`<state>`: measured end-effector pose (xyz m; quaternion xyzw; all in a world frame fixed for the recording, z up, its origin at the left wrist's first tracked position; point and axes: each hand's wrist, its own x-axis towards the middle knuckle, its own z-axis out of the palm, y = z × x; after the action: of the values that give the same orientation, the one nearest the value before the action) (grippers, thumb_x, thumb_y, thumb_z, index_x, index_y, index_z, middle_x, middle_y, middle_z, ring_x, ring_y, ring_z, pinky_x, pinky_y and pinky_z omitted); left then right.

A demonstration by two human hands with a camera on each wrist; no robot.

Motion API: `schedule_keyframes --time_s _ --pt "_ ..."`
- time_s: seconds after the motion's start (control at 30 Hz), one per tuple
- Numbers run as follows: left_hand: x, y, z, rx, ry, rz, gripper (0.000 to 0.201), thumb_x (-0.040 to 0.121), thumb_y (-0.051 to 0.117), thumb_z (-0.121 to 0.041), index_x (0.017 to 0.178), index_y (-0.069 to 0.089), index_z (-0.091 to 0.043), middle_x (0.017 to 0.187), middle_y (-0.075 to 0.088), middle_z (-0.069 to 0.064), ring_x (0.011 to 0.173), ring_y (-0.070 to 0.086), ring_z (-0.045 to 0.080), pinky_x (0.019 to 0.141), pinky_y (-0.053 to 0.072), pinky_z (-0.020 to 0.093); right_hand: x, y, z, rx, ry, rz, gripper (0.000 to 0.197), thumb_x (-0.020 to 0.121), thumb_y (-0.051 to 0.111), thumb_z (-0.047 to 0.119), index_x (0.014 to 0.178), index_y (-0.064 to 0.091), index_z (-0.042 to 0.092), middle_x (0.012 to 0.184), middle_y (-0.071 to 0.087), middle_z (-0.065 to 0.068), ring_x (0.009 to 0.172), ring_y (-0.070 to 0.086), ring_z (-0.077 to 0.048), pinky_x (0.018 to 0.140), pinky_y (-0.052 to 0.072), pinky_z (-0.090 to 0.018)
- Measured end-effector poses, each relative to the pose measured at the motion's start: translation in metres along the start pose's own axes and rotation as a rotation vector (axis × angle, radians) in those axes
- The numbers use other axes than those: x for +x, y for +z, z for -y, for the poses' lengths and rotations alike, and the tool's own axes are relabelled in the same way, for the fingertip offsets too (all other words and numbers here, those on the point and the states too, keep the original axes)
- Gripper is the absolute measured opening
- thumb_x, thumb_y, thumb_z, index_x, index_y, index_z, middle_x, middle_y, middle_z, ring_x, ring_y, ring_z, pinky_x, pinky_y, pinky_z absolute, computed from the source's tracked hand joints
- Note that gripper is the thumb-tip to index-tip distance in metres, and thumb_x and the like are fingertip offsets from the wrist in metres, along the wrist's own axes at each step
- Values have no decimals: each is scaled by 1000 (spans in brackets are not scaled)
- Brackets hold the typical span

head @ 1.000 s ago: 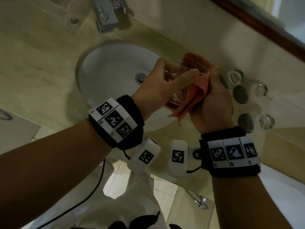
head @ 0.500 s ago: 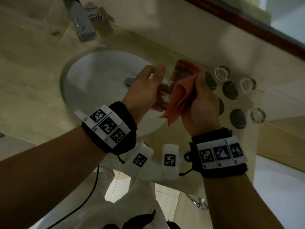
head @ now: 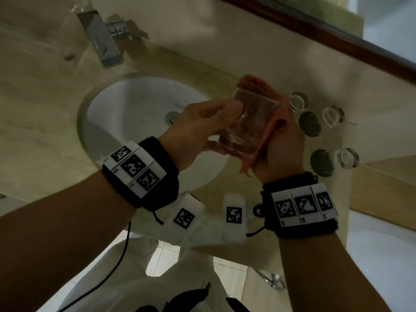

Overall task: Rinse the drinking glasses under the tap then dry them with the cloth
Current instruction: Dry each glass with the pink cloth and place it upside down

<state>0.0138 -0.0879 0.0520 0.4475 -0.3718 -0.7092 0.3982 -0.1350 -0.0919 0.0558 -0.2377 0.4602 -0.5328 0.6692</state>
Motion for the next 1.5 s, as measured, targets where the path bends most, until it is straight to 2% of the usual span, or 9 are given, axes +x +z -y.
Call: schedule_keyframes --time_s 0.3,0.43,0.63,0.77,0.93,1.03,1.17,1.37,1.5 --pt "4 14 1 -19 31 -150 26 103 50 -34 108 52 -9 103 66 8 83 71 16 67 61 35 4 4 -3 -131 -150 -108 74 92 50 55 131 53 -8 121 60 -36 112 61 -51 101 43 -72" --pt "8 13 3 155 71 -165 67 69 79 -59 113 52 -16 125 54 12 93 70 21 65 58 26 4 12 -2 -275 -212 -48 57 101 34 47 135 56 8 125 64 -22 119 60 -41 105 43 -66" --pt "3 3 1 -3 83 -22 68 70 86 -24 122 53 5 119 60 29 89 73 39 69 62 43 2 7 4 -242 -120 -38 51 109 28 41 123 63 8 110 74 -13 107 70 -33 100 51 -61" --pt "-2 2 0 -35 88 18 70 64 87 -8 123 53 9 114 64 26 89 73 30 65 60 37 1 2 4 -156 -33 -44 44 111 32 31 107 69 8 102 75 -16 101 72 -36 93 55 -59" --pt "-2 -1 -2 -113 52 -33 57 76 77 -15 123 47 -4 94 76 10 82 75 28 67 60 36 3 1 -1 -109 -39 -93 50 109 33 38 124 63 1 117 67 -29 107 66 -46 98 49 -66" --pt "0 3 2 -57 82 -81 36 95 63 -17 123 48 -1 90 74 3 73 72 19 71 59 33 2 6 -2 -173 -118 -78 47 108 31 38 120 65 8 101 72 -15 96 67 -35 99 50 -60" --pt "0 4 5 137 145 -140 61 73 81 -48 117 57 -13 108 68 7 95 71 23 75 62 38 1 9 -3 -255 -178 -39 48 104 32 42 125 65 15 118 72 -10 114 67 -32 104 47 -61" --pt "-2 2 -1 87 166 -34 44 71 78 -28 107 65 -5 99 65 10 85 74 26 69 60 32 -3 7 2 -187 -119 -34 55 110 25 39 138 54 2 125 67 -22 115 65 -40 102 49 -62" --pt "-5 -1 3 57 169 30 56 63 83 -48 104 72 -10 96 74 12 86 74 32 73 60 41 -4 5 6 -156 -116 -106 47 110 31 33 120 66 4 112 74 -17 107 69 -36 101 51 -57"
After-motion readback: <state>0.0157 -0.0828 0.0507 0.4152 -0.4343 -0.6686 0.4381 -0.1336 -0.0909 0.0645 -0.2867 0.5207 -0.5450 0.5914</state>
